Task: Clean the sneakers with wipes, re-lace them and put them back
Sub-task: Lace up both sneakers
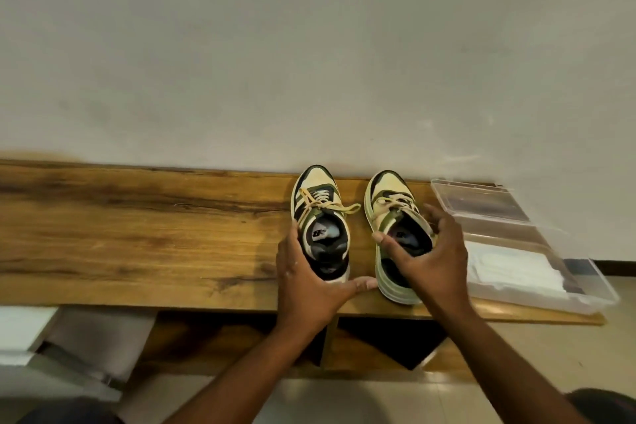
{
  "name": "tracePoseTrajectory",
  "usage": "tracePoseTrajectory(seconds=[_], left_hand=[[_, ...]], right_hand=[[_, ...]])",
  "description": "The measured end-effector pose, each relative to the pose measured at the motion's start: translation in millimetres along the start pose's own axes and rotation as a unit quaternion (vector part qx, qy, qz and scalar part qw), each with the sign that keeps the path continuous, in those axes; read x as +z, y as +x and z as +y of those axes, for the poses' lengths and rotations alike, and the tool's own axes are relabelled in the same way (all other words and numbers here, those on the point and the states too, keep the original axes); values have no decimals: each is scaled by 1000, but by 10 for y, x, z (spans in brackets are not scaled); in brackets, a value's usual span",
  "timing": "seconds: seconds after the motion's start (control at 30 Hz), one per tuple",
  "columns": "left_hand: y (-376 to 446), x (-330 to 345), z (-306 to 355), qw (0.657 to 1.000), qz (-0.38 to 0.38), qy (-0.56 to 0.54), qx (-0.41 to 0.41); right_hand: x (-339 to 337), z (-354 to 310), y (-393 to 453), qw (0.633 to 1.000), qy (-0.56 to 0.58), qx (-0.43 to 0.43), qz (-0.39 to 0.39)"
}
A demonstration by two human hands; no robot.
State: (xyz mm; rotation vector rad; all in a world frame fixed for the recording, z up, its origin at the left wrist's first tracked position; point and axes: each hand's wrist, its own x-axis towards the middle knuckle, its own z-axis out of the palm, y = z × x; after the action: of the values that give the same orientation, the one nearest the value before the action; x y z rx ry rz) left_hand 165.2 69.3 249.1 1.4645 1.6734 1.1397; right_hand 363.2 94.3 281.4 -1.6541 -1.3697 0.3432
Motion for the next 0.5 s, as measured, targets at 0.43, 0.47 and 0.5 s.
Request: tracePoseTrajectory(seconds=[0.43, 0.47, 0.5], left_hand=[[1, 320, -67, 991, 127, 15, -37], [19, 330, -50, 991, 125, 20, -48], [37, 349, -30, 990, 124, 22, -58]], right_hand=[[208, 426, -519, 997, 20, 68, 5], [227, 407, -509, 997, 21, 68, 4], [246, 389, -484, 997, 23, 69, 6]])
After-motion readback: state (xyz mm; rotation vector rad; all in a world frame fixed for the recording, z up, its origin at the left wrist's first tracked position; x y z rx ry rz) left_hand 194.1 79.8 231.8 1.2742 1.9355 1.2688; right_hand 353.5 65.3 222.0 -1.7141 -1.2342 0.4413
